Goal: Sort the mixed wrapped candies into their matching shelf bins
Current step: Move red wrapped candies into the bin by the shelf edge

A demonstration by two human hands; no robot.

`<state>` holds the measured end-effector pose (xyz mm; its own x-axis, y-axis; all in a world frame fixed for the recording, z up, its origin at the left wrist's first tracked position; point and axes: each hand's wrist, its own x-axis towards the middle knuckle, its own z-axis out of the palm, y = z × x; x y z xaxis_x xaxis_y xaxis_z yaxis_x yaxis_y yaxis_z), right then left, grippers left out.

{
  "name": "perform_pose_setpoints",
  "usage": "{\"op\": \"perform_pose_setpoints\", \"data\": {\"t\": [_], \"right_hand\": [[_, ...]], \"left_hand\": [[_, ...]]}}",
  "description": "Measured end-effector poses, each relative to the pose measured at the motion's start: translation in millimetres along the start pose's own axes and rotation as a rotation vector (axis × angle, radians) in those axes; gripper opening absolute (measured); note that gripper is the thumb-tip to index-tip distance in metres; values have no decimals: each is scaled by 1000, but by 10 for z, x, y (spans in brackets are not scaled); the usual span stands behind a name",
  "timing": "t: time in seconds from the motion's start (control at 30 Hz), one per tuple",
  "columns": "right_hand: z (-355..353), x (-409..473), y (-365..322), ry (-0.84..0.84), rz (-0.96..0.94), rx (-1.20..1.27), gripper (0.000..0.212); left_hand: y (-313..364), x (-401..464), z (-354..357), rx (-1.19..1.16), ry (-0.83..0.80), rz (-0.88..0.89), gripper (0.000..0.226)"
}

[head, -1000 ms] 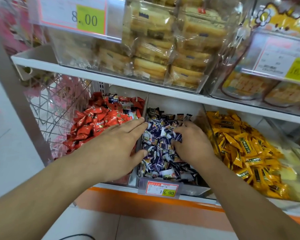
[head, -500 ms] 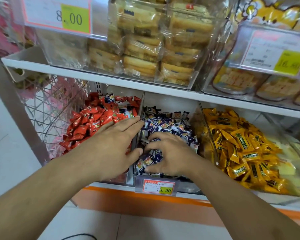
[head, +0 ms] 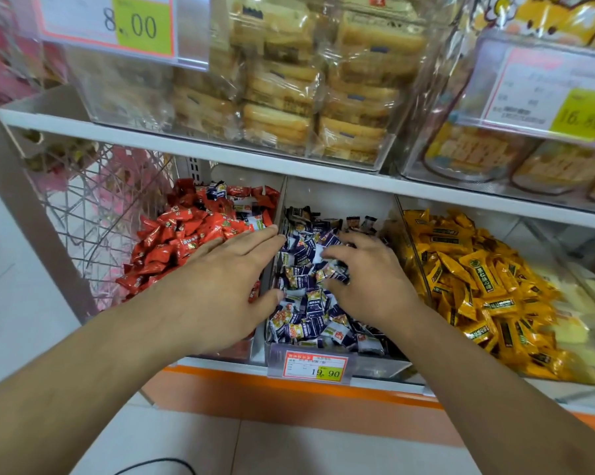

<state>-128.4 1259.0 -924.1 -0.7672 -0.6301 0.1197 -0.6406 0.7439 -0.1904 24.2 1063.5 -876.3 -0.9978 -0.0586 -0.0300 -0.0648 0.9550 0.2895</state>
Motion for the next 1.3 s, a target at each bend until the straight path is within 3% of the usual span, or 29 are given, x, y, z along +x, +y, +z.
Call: {"op": "perform_pose_setpoints", "data": {"t": [0.1, 0.23, 0.47, 0.63, 0.87, 1.0, 1.1, 1.17, 1.3], "right_hand": [[-19, -37, -126, -32, -219, 106, 44], [102, -87, -241, -310, -329, 209, 46], [131, -81, -138, -174, -237, -59, 33], [37, -28, -42, -87, -79, -86, 22], [-62, 13, -7, 30, 76, -38, 31], [-76, -27, -120, -32, -60, 55, 47], [-29, -72, -211, -260, -211, 191, 54], [61, -99, -206, -363, -280, 152, 58], [141, -90, -128, -314, -291, 42, 51]], "left_hand": [[12, 10, -3, -1, -6, -6, 76], [29, 20, 5, 4, -1, -4, 76], [5, -7, -13, 0, -5, -5, 75], [-7, -10, -15, -5, -4, -7, 75], [-1, 3, -21, -2, -10, -8, 76], [13, 18, -25, -4, -23, -15, 77], [16, 12, -6, -5, -8, -8, 77], [19, 8, 3, -10, 5, -4, 76], [29, -7, -9, 0, -6, -10, 76]]}}
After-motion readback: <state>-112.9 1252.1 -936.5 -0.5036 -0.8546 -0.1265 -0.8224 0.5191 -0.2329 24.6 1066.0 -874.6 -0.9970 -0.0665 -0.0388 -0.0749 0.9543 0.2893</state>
